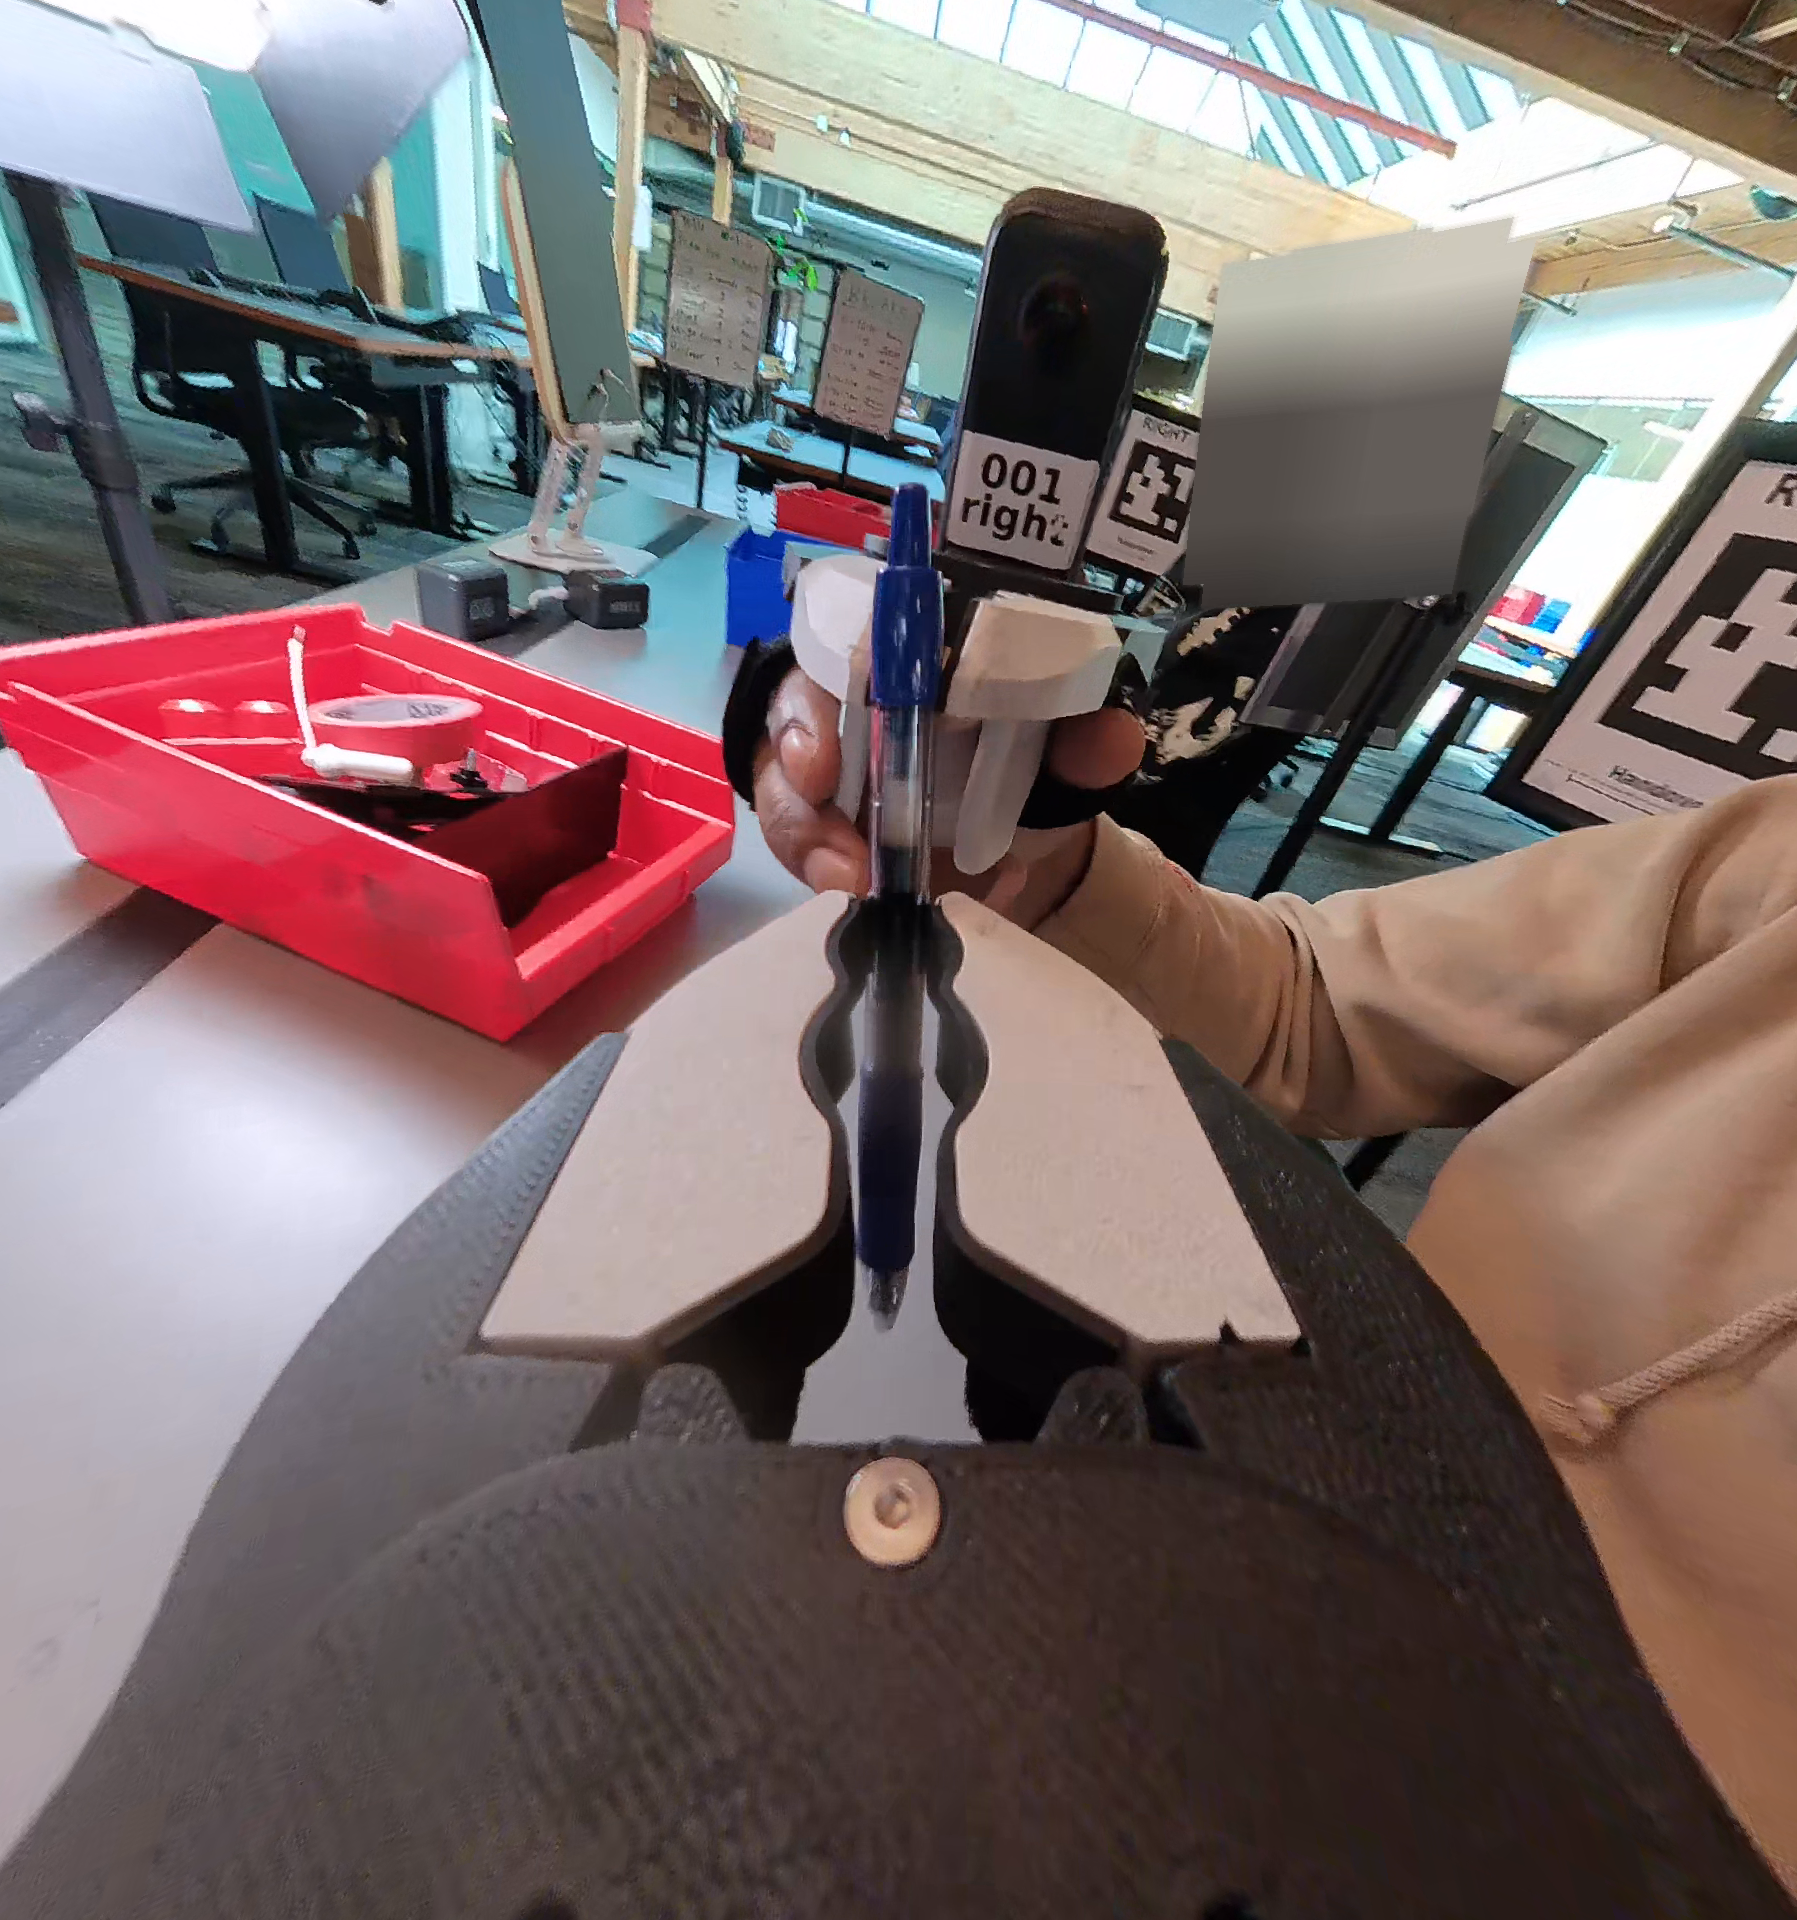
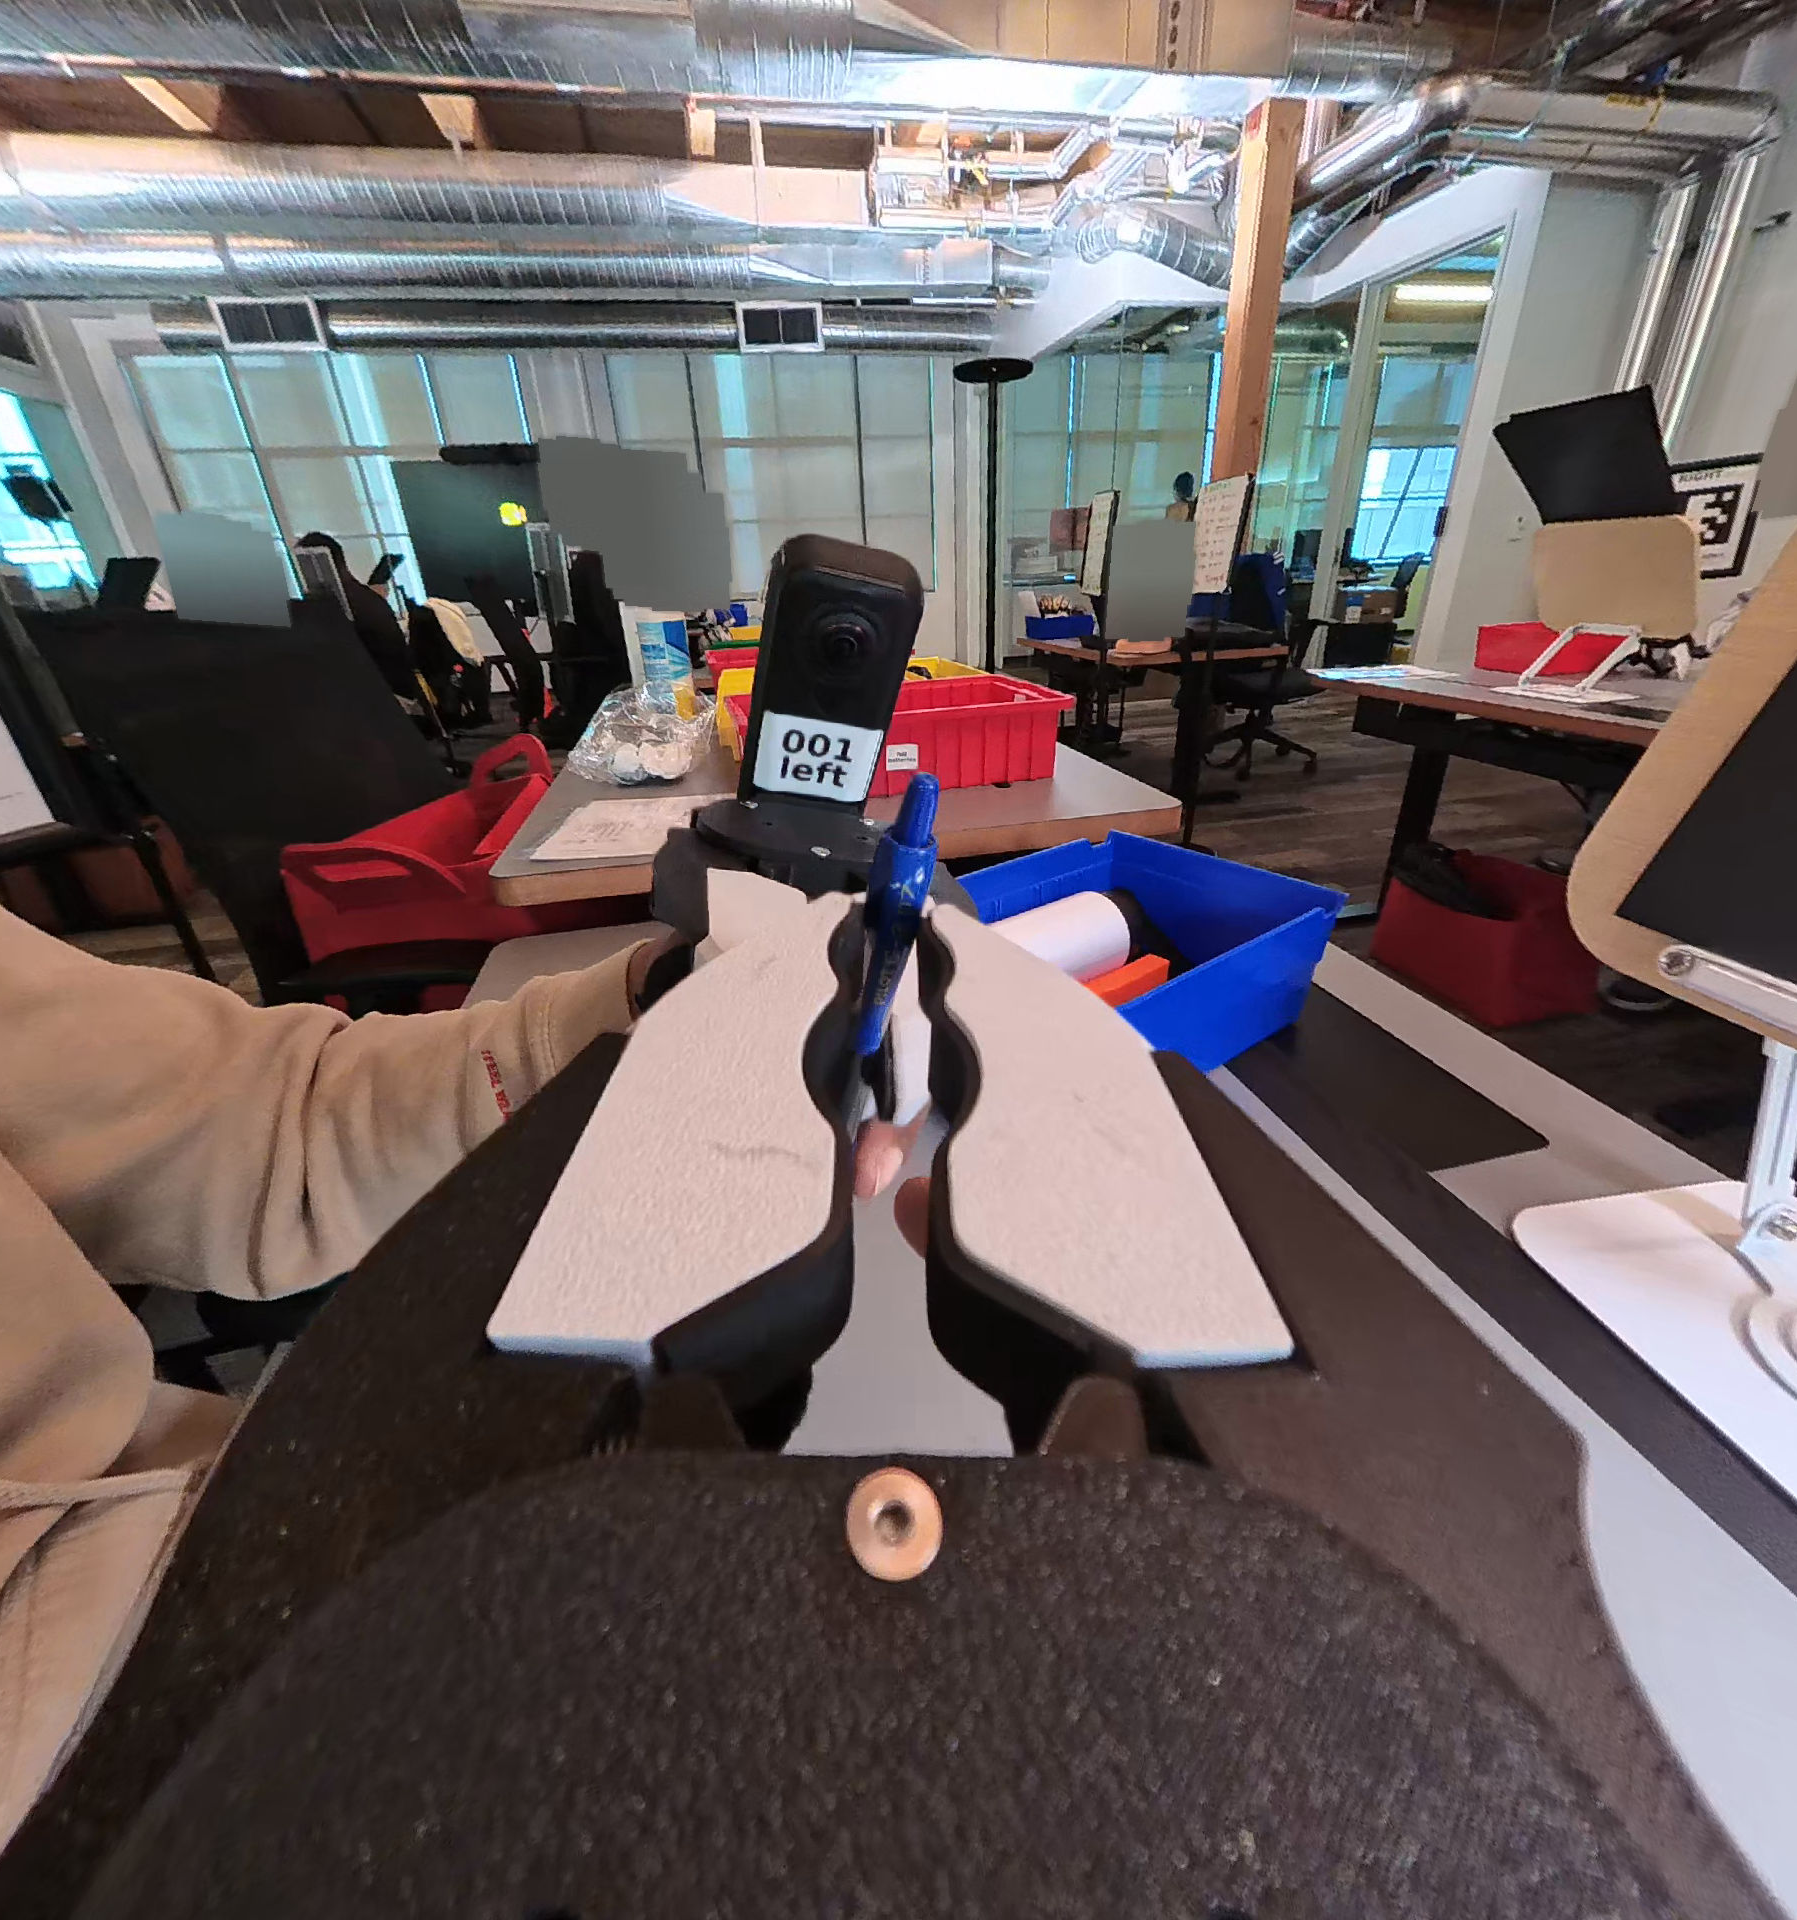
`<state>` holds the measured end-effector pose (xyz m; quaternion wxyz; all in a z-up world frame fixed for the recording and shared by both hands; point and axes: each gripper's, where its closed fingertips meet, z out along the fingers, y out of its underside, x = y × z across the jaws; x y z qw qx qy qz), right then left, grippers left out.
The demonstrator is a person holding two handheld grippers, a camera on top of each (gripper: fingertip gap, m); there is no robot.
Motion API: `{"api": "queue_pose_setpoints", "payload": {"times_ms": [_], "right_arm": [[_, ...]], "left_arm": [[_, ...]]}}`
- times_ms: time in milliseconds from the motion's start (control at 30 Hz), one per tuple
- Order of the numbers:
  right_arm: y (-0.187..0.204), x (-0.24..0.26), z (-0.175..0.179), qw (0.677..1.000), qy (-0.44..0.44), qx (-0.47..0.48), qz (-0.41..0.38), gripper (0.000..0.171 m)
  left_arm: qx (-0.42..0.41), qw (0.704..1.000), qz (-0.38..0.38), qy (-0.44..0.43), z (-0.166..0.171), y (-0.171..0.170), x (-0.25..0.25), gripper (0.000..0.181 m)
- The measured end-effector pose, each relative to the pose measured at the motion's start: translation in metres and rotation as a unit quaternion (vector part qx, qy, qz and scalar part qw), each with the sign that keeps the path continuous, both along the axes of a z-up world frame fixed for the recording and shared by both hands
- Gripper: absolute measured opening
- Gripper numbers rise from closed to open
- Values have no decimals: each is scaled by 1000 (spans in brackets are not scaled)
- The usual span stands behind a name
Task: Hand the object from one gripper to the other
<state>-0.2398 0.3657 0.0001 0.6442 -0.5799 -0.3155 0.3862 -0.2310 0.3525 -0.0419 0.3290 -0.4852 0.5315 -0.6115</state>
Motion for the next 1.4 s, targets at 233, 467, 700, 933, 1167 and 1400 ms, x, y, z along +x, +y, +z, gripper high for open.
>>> {"api": "queue_pose_setpoints", "payload": {"times_ms": [233, 467, 700, 933, 1167, 1400], "right_arm": [[12, 69, 14, 997, 3, -23, -74, 7], [17, 117, 18, 993, 38, -49, -104, 7], [11, 96, 17, 996, 29, -50, -66, 7], [-2, 30, 4, 998, 17, -59, 31, 7], [3, 15, -10, 999, -1, -44, 24, 7], [60, 105, -38, 976, -90, -54, -193, 7]], "left_arm": [[59, 994, 89, -10, 10, 30, -16, 32], [60, 993, 99, -7, 7, 33, -14, 29], [69, 993, 93, 8, -3, 25, -3, 29], [102, 992, 67, 20, -15, 1, 14, 16], [88, 992, 57, 65, -29, 7, 12, 10], [97, 975, 185, 76, -28, 65, -6, 38]]}}
